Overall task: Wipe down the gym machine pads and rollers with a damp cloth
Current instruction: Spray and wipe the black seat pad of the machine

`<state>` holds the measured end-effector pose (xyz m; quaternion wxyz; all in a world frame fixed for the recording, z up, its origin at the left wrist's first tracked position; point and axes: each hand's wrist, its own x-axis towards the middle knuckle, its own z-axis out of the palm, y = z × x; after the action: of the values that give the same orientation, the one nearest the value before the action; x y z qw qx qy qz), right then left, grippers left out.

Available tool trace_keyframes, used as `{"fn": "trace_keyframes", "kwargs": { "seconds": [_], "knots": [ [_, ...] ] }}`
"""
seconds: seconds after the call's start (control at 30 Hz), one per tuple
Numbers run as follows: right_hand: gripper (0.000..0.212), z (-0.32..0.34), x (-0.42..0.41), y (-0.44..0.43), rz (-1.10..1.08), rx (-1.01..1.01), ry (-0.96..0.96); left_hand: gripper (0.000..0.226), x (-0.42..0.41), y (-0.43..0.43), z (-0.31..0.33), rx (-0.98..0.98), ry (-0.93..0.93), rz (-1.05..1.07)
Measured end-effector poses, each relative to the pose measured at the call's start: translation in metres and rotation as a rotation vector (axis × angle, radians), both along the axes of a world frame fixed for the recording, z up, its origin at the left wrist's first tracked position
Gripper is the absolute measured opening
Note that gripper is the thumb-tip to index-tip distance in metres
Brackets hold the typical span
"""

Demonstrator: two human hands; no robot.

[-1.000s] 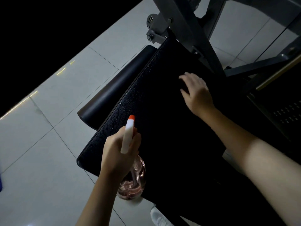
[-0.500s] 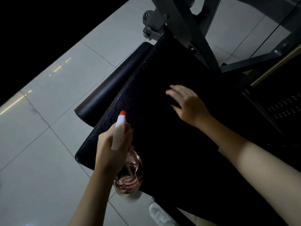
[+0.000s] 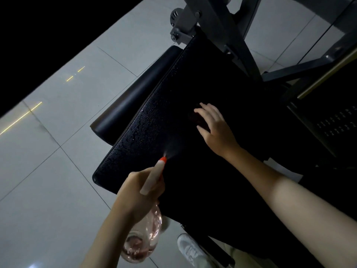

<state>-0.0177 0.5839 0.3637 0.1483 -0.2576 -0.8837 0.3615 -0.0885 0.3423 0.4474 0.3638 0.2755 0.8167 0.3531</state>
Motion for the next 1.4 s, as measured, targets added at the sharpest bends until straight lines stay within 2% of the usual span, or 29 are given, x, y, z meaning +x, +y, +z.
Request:
{"fn": "trace_keyframes", "kwargs": {
  "seconds": [0.2,0.37,0.47,0.63,0.83,0.9,0.97,1.03,1.07,1.13,1.2,1.3,1.33,1.4],
  "knots": [
    [0.046,0.002,0.003,-0.014,-0.08,-0.064,0.016,0.088,0.008,-0.019,0.002,-0.034,-0.104,0.104],
    [0.047,0.002,0.014,-0.019,-0.053,-0.062,-0.032,0.089,0.019,-0.04,0.005,-0.112,-0.077,0.098],
    [0.047,-0.003,0.023,-0.027,-0.039,-0.014,-0.032,0.08,0.024,-0.049,0.001,-0.165,-0.018,0.093],
    [0.047,-0.008,0.039,-0.04,-0.05,0.055,-0.085,0.053,0.029,-0.062,-0.001,-0.179,-0.004,0.034],
    [0.045,-0.008,0.042,-0.042,-0.052,0.07,-0.075,0.047,0.039,-0.078,-0.003,-0.157,0.053,0.002],
    [0.043,-0.002,0.029,-0.034,-0.128,-0.019,-0.036,0.037,0.043,-0.085,-0.005,-0.145,0.094,-0.027],
    [0.043,0.002,0.006,-0.032,-0.317,-0.102,0.023,0.034,0.05,-0.089,-0.007,-0.139,0.128,-0.044],
    [0.043,-0.002,-0.017,-0.043,-0.468,-0.047,0.026,0.033,0.056,-0.093,-0.01,-0.138,0.139,-0.021],
    [0.043,-0.006,-0.022,-0.053,-0.477,0.001,0.019,0.034,0.06,-0.095,-0.012,-0.14,0.143,0.001],
    [0.042,-0.016,-0.019,-0.074,-0.32,0.081,0.06,0.046,0.069,-0.097,-0.012,-0.145,0.141,0.056],
    [0.043,-0.023,0.001,-0.086,-0.017,0.18,0.075,0.059,0.077,-0.097,-0.009,-0.136,0.135,0.108],
    [0.048,-0.024,0.027,-0.06,0.322,0.35,-0.006,0.065,0.087,-0.096,-0.003,-0.116,0.109,0.167],
    [0.05,-0.022,0.027,-0.05,0.338,0.366,-0.038,0.064,0.088,-0.097,-0.003,-0.116,0.112,0.176],
    [0.05,-0.015,0.017,-0.039,0.207,0.31,-0.048,0.063,0.092,-0.1,-0.004,-0.11,0.116,0.199]
  ]
}}
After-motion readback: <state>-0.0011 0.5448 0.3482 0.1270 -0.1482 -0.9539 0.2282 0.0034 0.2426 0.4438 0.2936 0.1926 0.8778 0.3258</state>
